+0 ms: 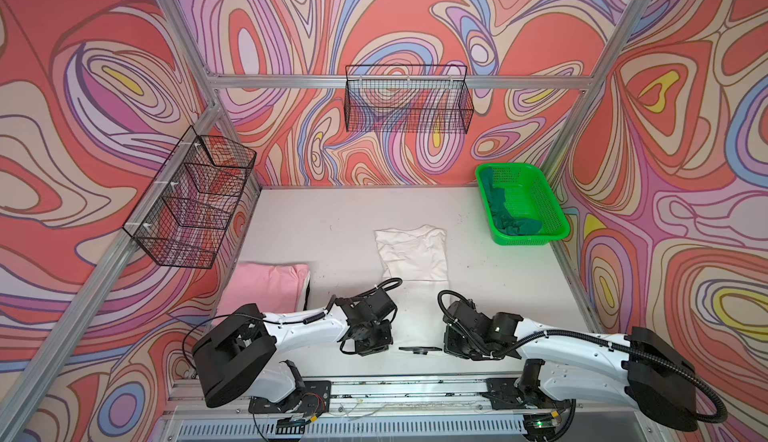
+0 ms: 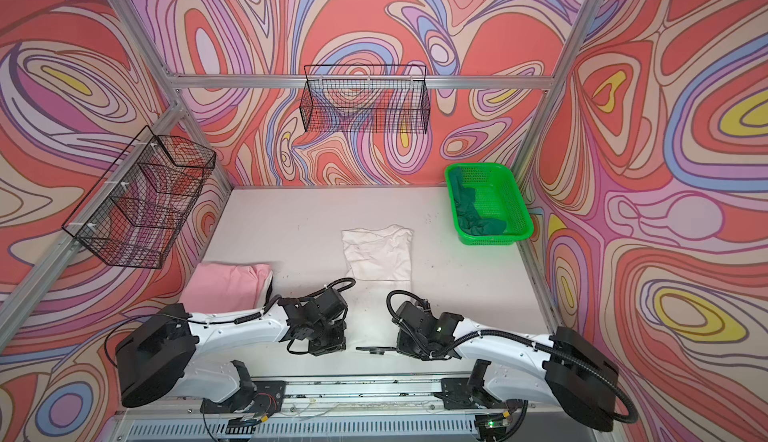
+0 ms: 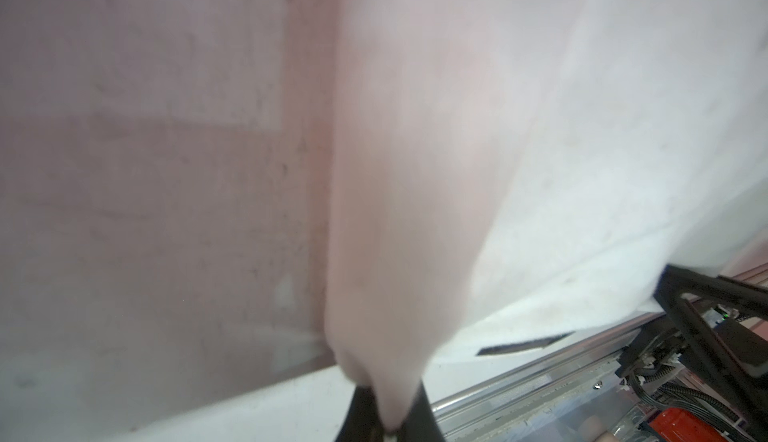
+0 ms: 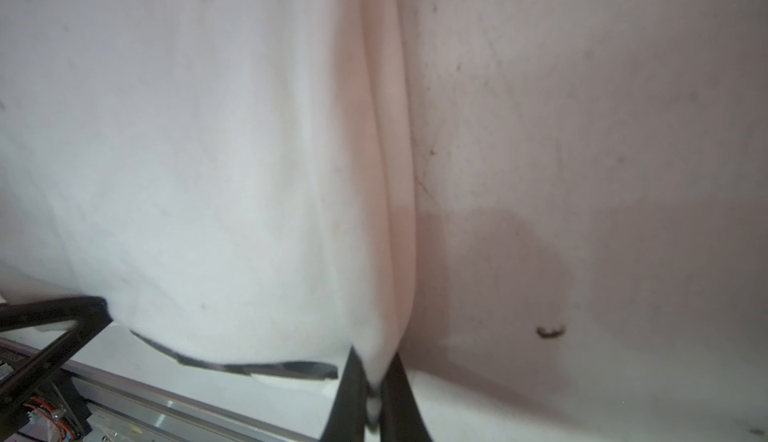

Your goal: Fold and stack the t-shirts

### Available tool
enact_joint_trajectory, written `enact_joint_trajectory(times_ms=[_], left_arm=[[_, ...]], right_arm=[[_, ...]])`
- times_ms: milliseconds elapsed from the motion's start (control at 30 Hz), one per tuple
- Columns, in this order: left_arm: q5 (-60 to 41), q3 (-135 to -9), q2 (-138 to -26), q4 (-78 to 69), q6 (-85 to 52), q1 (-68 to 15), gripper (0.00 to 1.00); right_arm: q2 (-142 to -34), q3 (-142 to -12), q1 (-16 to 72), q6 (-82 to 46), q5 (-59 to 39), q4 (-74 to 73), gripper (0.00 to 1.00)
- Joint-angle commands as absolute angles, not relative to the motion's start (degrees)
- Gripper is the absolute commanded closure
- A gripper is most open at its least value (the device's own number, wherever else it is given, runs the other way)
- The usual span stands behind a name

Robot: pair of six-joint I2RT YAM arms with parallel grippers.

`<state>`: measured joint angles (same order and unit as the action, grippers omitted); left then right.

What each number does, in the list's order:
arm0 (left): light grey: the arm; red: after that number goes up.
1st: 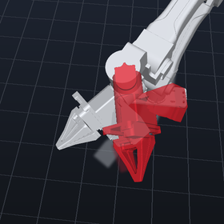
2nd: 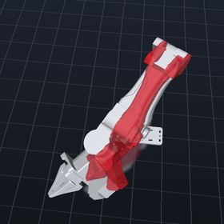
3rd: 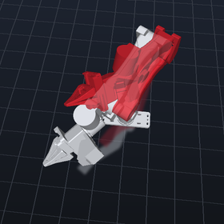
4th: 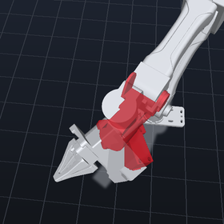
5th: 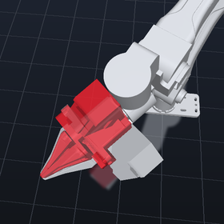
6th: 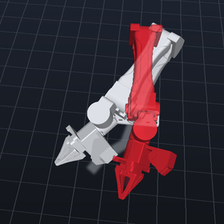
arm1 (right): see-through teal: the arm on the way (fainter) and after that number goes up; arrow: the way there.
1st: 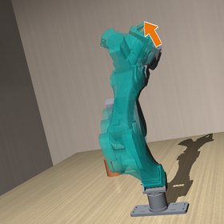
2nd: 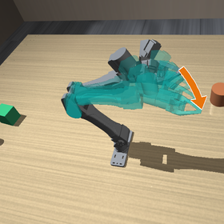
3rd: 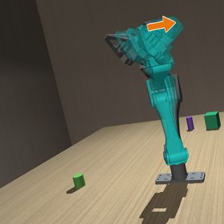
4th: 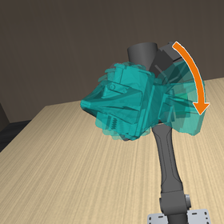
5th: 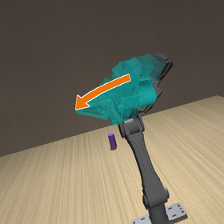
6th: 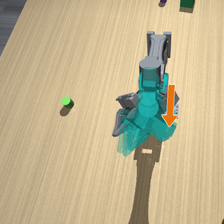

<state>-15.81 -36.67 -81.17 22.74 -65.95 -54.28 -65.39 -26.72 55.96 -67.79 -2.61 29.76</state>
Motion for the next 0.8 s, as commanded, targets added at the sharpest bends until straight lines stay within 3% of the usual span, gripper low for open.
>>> enact_joint_trajectory(times_ms=[0,467,767], left_arm=[[-10.9,-36.8,-79.2,29.2,-65.4,-53.7,1.00],[-9.7,-43.2,-64.4,39.5,-67.8,-53.7,1.00],[-7.2,-53.8,-63.7,45.4,-63.4,-50.1,1.00]], right_arm=[[-65.5,-26.5,56.2,-68.1,-1.4,32.5,1.00],[-57.6,-37.2,56.2,-68.1,4.2,42.1,1.00],[-58.7,-48.7,55.5,-64.8,10.6,46.8,1.00]])
